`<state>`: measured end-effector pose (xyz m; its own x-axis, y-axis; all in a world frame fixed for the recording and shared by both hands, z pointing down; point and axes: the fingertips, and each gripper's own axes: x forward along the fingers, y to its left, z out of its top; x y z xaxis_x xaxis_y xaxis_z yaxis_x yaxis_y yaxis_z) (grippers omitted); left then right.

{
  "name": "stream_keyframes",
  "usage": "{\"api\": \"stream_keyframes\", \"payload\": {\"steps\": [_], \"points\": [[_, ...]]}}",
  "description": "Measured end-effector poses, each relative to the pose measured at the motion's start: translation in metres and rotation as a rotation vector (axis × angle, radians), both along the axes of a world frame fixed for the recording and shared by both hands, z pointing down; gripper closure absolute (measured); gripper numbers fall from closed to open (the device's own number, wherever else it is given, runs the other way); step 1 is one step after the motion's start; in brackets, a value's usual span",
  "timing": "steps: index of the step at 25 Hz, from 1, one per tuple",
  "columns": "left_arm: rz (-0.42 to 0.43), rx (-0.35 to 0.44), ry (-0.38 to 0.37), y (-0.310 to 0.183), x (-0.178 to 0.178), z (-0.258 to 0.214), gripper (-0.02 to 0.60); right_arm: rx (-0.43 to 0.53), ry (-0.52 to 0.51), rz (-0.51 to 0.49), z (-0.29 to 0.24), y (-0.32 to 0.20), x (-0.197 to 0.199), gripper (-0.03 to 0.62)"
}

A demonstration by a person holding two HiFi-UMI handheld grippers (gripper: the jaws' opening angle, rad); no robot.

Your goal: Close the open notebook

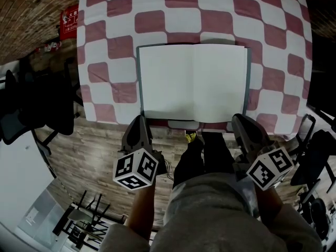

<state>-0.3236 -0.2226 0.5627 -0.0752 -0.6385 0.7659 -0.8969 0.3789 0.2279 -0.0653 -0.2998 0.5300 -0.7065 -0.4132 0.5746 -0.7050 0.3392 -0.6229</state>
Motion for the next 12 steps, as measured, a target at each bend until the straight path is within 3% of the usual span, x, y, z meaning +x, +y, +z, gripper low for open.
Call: {"api": "stream_keyframes", "payload": {"steps": [6,12], "points": [[0.037,0.106,0.007,-0.008,0.012,-0.045,0.571,0.019,-0.015,0.008,-0.013,0.000,-0.002,0.568],[0.141,0.215,-0.008,-0.019,0.045,-0.097,0.571,0.084,-0.037,0.029,-0.046,-0.006,0.001,0.568]]}}
